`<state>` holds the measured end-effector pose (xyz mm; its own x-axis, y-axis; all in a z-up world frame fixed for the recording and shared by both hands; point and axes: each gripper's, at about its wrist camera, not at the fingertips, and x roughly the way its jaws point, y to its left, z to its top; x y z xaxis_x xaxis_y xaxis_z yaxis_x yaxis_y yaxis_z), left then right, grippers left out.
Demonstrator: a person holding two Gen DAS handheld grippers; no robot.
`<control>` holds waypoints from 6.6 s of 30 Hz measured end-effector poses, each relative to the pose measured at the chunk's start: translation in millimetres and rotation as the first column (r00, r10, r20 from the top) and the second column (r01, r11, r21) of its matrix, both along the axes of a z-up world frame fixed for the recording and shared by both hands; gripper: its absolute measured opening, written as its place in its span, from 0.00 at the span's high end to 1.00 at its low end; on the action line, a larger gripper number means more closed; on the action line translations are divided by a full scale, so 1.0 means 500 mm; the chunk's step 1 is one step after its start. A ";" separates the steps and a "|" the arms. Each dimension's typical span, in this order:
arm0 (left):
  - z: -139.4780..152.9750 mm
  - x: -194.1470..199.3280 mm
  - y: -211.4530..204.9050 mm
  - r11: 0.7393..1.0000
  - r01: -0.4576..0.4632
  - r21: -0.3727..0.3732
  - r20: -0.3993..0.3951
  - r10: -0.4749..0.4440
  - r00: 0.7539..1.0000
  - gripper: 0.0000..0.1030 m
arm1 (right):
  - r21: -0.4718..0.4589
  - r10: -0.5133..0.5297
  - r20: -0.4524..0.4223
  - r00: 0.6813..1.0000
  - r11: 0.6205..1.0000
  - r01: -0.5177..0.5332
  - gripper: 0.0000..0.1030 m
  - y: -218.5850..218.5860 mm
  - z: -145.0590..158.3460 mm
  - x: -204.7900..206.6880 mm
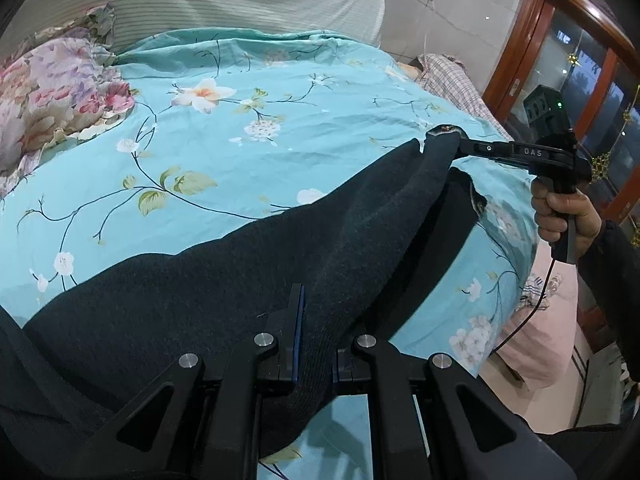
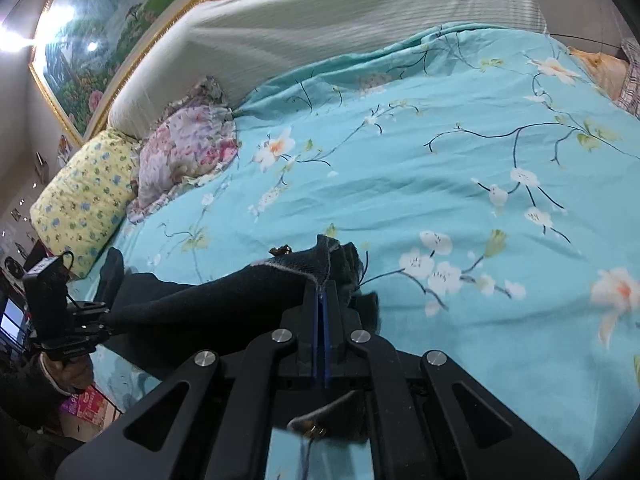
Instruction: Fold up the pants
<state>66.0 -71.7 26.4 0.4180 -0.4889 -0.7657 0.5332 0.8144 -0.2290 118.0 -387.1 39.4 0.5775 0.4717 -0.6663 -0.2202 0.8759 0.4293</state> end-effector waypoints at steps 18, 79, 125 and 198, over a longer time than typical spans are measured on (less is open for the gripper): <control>-0.075 -0.048 -0.017 0.999 0.043 0.022 -0.027 -0.042 0.999 0.73 | -0.044 -0.100 -0.078 0.992 0.994 0.097 0.97 -0.009 -0.056 -0.098; 0.022 0.066 0.466 0.735 -0.671 0.097 -0.176 0.676 0.716 0.95 | -0.016 0.586 -0.121 0.802 0.806 -0.591 0.92 0.778 -0.093 -0.070; -0.105 -0.309 0.599 0.505 -0.775 -0.379 -0.224 0.763 0.607 0.94 | -0.323 0.712 -0.072 0.698 0.646 -0.692 0.90 0.849 -0.068 -0.167; 0.037 -0.313 0.679 0.548 -0.730 -0.408 0.042 0.810 0.585 0.84 | -0.440 0.627 -0.098 0.773 0.669 -0.599 0.92 0.921 -0.019 0.087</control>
<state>-90.3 268.0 44.9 0.8720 -0.0886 -0.4815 -0.2018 0.8310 -0.5184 161.6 73.2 30.1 0.3040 0.4121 -0.8589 -0.7851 0.6191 0.0191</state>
